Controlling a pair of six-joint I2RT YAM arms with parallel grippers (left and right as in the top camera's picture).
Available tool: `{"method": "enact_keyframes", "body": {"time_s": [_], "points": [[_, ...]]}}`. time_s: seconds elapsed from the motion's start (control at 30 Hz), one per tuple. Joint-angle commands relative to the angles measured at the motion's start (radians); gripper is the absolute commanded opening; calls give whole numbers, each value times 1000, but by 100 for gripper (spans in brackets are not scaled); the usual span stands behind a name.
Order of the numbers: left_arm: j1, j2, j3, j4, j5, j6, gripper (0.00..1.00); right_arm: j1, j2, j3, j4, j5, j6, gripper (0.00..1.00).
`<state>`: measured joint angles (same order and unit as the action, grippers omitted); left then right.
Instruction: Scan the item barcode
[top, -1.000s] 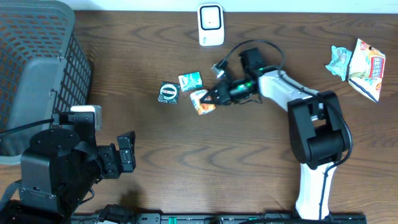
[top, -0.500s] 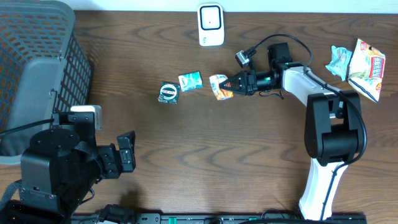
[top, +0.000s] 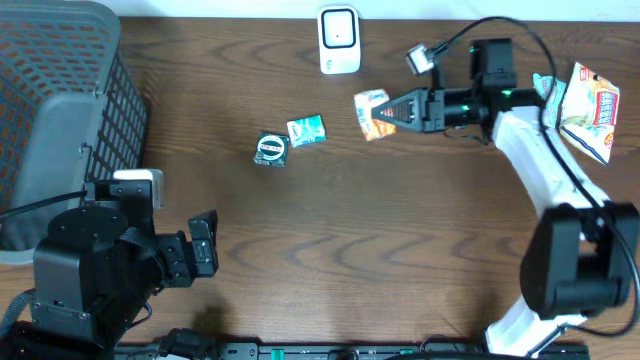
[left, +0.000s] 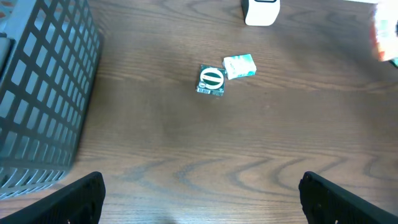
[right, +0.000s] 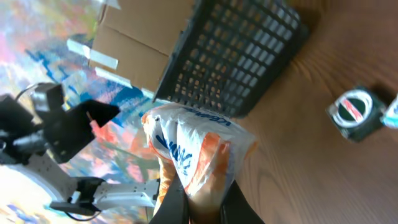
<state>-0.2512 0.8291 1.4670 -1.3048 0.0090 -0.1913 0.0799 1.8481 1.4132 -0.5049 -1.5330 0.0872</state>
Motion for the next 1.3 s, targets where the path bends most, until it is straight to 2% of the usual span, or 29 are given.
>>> {"method": "enact_keyframes", "body": {"time_s": [0.0, 1.27], "points": [[3, -1, 9, -1, -2, -13, 98, -3, -42, -2, 6, -29, 2, 1], [3, -1, 9, -1, -2, -13, 98, -84, -41, -2, 52, -29, 2, 1]]}}
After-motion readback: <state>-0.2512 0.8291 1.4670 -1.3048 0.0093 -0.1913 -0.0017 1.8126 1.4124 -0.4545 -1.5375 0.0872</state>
